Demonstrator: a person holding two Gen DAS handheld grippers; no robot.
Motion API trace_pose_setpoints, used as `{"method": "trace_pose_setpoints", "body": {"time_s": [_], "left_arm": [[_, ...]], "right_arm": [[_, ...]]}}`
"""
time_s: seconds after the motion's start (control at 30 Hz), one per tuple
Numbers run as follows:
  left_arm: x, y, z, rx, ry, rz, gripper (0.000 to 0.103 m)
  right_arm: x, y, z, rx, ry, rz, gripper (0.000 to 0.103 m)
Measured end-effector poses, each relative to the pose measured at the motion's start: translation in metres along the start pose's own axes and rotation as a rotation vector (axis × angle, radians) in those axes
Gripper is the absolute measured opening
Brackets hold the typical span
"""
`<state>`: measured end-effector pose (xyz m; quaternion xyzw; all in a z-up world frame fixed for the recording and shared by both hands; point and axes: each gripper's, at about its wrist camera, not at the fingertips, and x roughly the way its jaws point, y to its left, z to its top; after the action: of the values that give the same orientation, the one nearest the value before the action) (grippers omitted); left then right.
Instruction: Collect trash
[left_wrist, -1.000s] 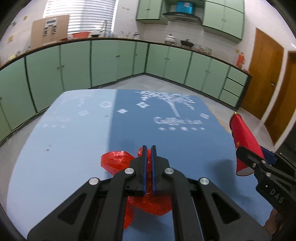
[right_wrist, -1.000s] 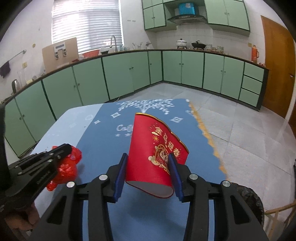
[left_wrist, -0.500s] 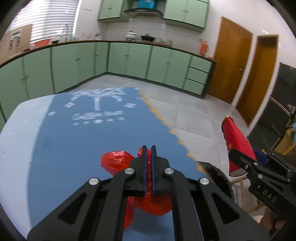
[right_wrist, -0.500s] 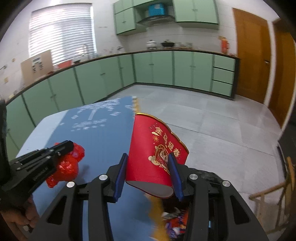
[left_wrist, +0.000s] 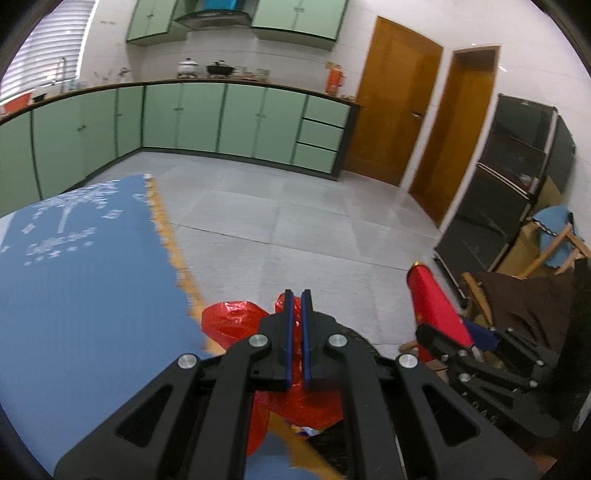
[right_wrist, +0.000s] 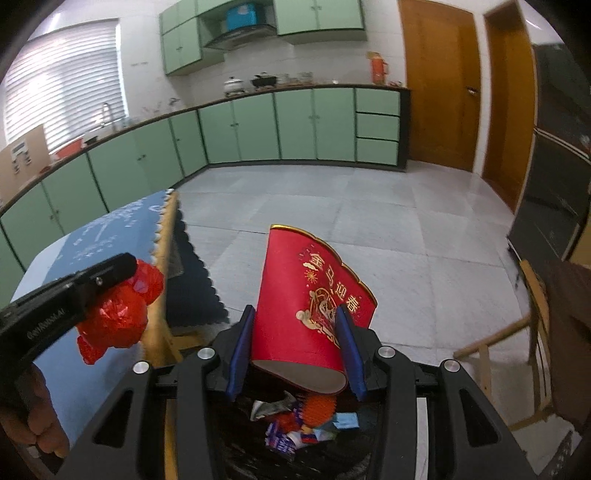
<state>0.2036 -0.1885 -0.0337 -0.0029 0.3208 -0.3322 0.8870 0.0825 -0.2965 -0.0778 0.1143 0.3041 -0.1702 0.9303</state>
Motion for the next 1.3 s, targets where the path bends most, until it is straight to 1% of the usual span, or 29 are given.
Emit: {"method": "trace_pose_setpoints", "body": {"time_s": [0.07, 0.2, 0.3, 0.37, 0.43, 0.47, 0.5, 0.53, 0.57, 0.7, 0.77, 0.8, 0.83, 0.87, 0.9, 0.93, 1.0, 1.03, 1.07, 1.2, 1.3], "left_arm": [[0.007, -0.011, -0.001, 0.011, 0.007, -0.023, 0.003], [0.019, -0.025, -0.003, 0.025, 0.028, -0.044, 0.003], [0.025, -0.028, -0.006, 0.028, 0.055, -0.05, 0.003], [0.029, -0.027, -0.007, 0.023, 0.068, -0.044, 0.007], [0.03, -0.025, -0.006, 0.018, 0.074, -0.043, 0.007], [0.028, -0.025, -0.005, 0.018, 0.073, -0.04, 0.009], [0.027, -0.025, -0.004, 0.02, 0.071, -0.035, 0.012], [0.026, -0.025, -0.003, 0.02, 0.068, -0.033, 0.018], [0.023, -0.024, -0.002, 0.019, 0.062, -0.028, 0.023], [0.017, -0.023, 0.0, 0.016, 0.053, -0.015, 0.028], [0.011, -0.021, 0.001, 0.011, 0.043, -0.002, 0.036], [0.008, -0.02, 0.002, 0.01, 0.036, 0.005, 0.037], [0.003, -0.019, 0.002, 0.007, 0.027, 0.014, 0.042], [0.0, -0.018, 0.002, 0.005, 0.021, 0.019, 0.048], [-0.006, -0.017, 0.002, 0.003, 0.011, 0.028, 0.052], [-0.012, -0.015, 0.002, 0.004, -0.001, 0.042, 0.058], [-0.021, -0.014, 0.0, 0.007, -0.017, 0.057, 0.062], [-0.028, -0.012, -0.001, 0.005, -0.026, 0.069, 0.067], [-0.032, -0.011, -0.002, 0.002, -0.033, 0.081, 0.072], [-0.055, -0.003, -0.009, -0.014, -0.064, 0.116, 0.079], [-0.072, 0.005, -0.018, -0.036, -0.074, 0.139, 0.085]], "right_arm": [[-0.001, -0.013, -0.003, 0.015, 0.002, -0.01, 0.044], [-0.002, -0.028, -0.008, 0.04, 0.007, -0.022, 0.044], [0.0, -0.034, -0.011, 0.045, 0.015, -0.026, 0.044], [0.003, -0.036, -0.011, 0.047, 0.023, -0.026, 0.045], [0.006, -0.038, -0.012, 0.049, 0.034, -0.021, 0.045], [0.007, -0.038, -0.013, 0.048, 0.038, -0.018, 0.045], [0.009, -0.037, -0.012, 0.044, 0.043, -0.014, 0.048], [0.01, -0.037, -0.012, 0.042, 0.044, -0.013, 0.052], [0.01, -0.035, -0.013, 0.038, 0.045, -0.012, 0.053], [0.01, -0.033, -0.013, 0.033, 0.044, -0.01, 0.058], [0.009, -0.032, -0.014, 0.033, 0.041, -0.014, 0.061], [0.007, -0.032, -0.014, 0.033, 0.038, -0.016, 0.064], [0.005, -0.032, -0.014, 0.034, 0.035, -0.018, 0.067], [0.003, -0.031, -0.014, 0.033, 0.029, -0.019, 0.068], [0.001, -0.03, -0.013, 0.031, 0.026, -0.02, 0.072], [-0.004, -0.028, -0.013, 0.026, 0.016, -0.019, 0.076], [-0.01, -0.027, -0.013, 0.014, 0.003, -0.02, 0.081], [-0.013, -0.026, -0.013, 0.01, 0.0, -0.02, 0.085], [-0.016, -0.025, -0.014, 0.005, -0.005, -0.016, 0.086], [-0.03, -0.021, -0.017, 0.004, -0.018, 0.013, 0.097], [-0.042, -0.02, -0.02, -0.004, -0.03, 0.027, 0.097]]}}
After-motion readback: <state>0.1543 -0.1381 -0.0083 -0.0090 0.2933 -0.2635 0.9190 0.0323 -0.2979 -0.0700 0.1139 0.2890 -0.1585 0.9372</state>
